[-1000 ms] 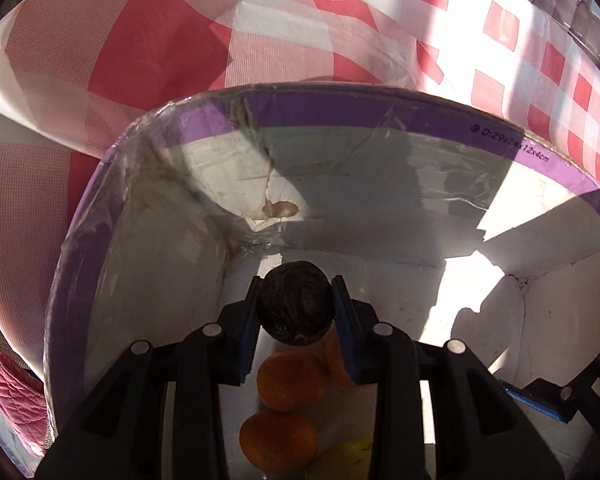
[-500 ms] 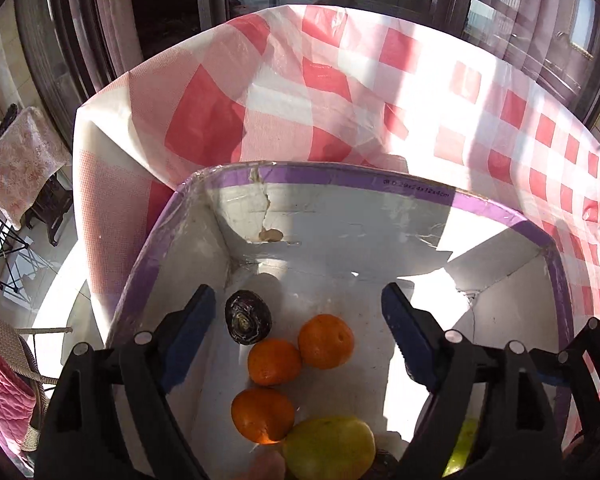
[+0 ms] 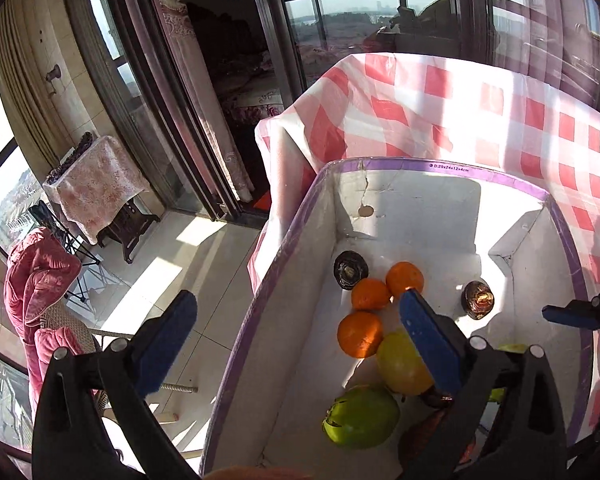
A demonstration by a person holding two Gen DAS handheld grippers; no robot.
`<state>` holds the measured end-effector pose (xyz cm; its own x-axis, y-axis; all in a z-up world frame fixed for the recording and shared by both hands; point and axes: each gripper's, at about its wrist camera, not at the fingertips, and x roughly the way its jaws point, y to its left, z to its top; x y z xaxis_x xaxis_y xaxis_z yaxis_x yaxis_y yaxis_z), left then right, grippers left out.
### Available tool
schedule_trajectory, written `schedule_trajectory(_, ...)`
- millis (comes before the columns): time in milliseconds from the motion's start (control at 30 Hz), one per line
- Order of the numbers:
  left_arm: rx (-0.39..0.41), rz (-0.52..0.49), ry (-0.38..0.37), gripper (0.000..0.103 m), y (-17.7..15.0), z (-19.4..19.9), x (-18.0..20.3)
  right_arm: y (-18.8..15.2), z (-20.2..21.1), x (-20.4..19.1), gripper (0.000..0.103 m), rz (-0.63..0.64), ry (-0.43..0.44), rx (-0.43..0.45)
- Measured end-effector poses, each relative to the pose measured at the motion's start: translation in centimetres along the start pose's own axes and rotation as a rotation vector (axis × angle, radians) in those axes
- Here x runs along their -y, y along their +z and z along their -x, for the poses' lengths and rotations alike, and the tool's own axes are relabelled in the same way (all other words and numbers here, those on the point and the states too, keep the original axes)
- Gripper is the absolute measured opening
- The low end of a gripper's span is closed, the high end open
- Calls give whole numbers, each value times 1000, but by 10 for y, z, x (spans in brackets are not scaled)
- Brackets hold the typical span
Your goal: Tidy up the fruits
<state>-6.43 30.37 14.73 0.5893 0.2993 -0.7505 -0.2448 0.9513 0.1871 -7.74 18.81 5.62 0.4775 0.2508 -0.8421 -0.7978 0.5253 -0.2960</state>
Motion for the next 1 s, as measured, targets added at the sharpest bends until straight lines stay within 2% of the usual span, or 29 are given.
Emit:
schedule_trajectory(133, -63, 23, -50, 101, -14, -9, -8, 0, 4, -1, 86, 6, 1, 3)
schedule_trajectory(367, -91, 28, -55, 101, -26, -11, -8, -2, 0, -7, 86, 8, 7, -5)
schedule_trajectory(700, -170, 45, -51, 101, -33, -15, -3, -6, 3, -10, 86, -18, 44, 6)
schedule_trajectory(1000, -235, 75, 2, 101, -33, -26, -1, -7, -4, -5, 86, -72, 76, 3)
